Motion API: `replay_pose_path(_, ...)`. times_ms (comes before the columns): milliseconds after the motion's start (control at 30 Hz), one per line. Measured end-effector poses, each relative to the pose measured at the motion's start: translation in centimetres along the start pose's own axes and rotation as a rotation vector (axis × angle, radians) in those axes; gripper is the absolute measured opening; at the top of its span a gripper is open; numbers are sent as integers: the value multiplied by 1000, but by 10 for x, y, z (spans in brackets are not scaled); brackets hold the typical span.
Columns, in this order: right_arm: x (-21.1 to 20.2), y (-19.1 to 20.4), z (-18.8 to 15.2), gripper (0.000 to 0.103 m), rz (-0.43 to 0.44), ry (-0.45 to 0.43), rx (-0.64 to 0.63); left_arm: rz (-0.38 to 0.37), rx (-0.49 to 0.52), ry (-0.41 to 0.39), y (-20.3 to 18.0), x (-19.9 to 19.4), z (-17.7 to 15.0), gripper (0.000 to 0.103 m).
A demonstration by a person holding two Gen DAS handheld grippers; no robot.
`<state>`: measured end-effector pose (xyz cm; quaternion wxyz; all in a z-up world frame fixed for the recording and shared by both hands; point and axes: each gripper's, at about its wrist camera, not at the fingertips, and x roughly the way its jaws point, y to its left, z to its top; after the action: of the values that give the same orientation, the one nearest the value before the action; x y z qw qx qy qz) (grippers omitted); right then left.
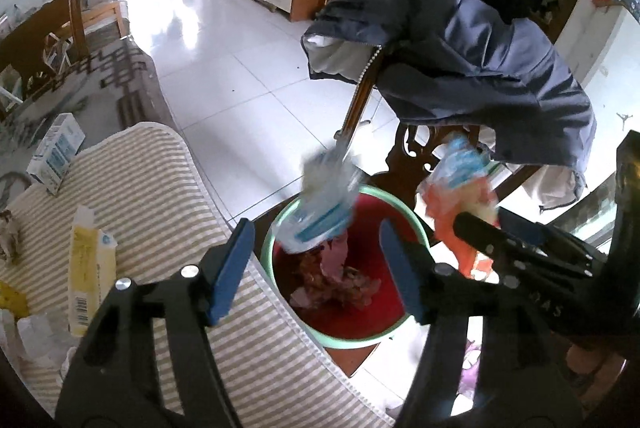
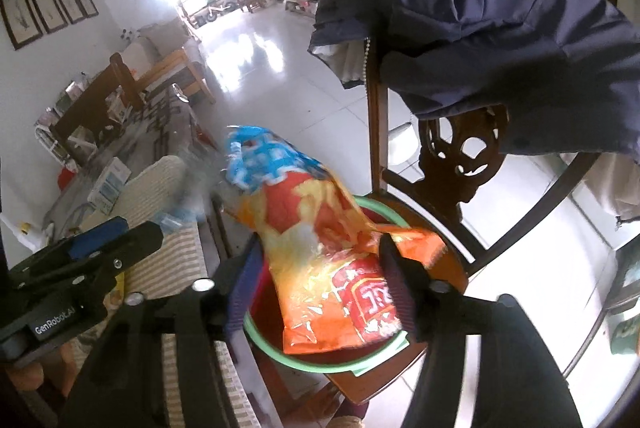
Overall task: Collect trash
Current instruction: 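Open both tools over the red bin to drop chip bag and pouch, then move both open tools back over the table toward the remaining trash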
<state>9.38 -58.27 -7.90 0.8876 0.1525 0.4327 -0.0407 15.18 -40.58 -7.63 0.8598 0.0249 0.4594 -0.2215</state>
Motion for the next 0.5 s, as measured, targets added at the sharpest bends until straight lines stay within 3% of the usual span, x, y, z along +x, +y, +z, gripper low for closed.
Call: replay_pose_path(500,-7,20,2,72,15,-44,-12,46,-56,-56,30,-36,-13,68)
